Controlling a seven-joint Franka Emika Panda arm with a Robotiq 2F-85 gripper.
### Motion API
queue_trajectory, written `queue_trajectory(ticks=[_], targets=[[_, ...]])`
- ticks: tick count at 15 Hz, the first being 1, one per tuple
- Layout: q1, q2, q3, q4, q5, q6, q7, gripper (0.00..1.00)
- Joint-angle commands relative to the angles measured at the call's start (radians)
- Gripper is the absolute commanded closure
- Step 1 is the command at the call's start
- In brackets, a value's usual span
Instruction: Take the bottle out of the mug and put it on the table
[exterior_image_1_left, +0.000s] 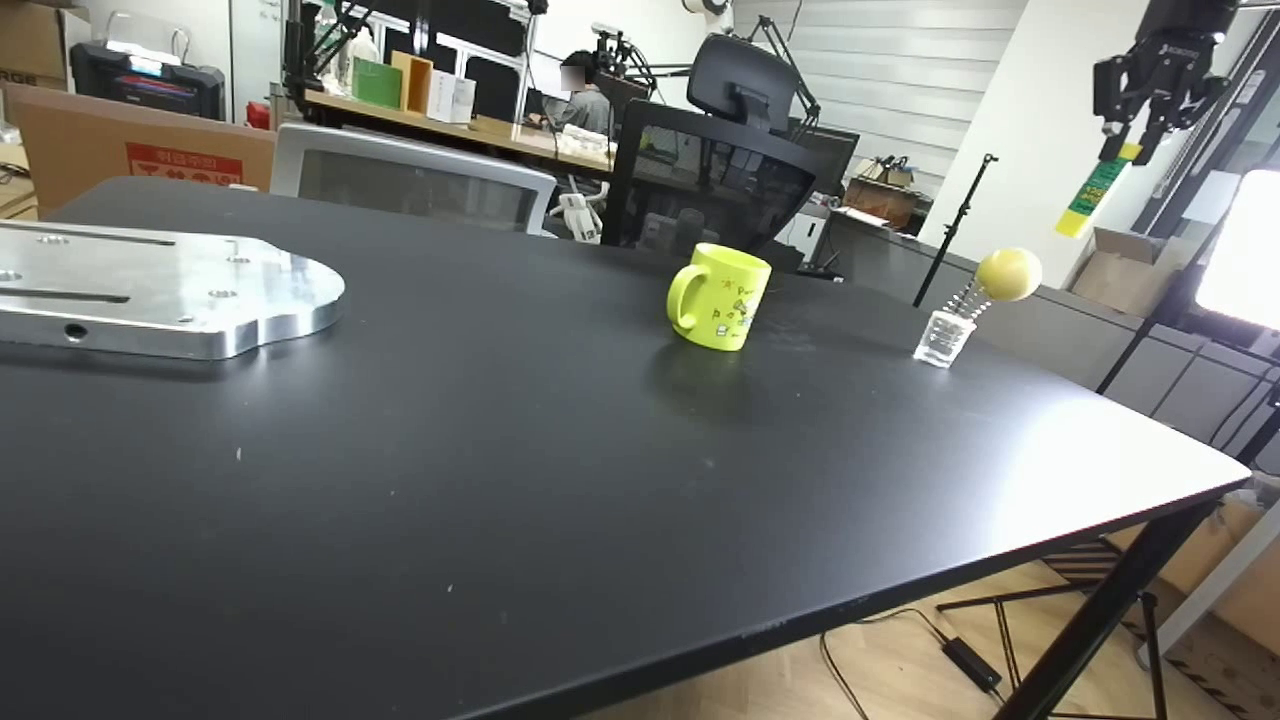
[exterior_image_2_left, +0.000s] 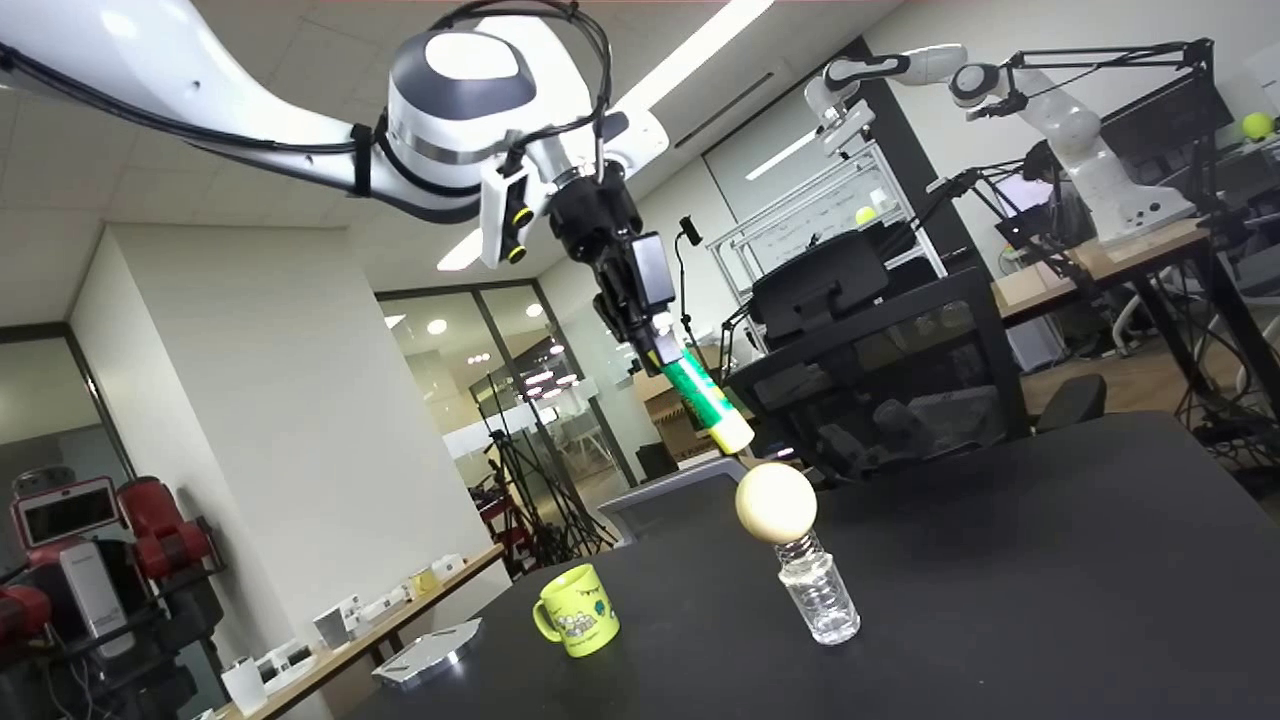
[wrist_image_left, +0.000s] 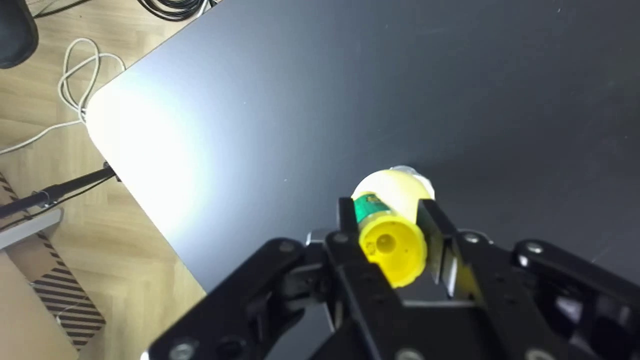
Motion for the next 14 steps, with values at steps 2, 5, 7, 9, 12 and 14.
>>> queue_trajectory(ticks=[2, 5, 7, 9, 12, 14], targets=[[-0.032, 0.008, -0.035, -0.019, 0.055, 0.082, 0.107, 0.91], [-0.045, 0.049, -0.048, -0.007, 0.065, 0.103, 0.14, 0.91], [-0.042, 0.095, -0.056, 0.024, 0.043, 0.062, 0.157, 0.91], [-0.049, 0.075, -0.049, -0.005, 0.055, 0.087, 0.101, 0.66], [-0.048, 0.08, -0.048, -0.004, 0.055, 0.09, 0.099, 0.66], [-0.048, 0.079, -0.048, -0.004, 0.055, 0.09, 0.099, 0.66]])
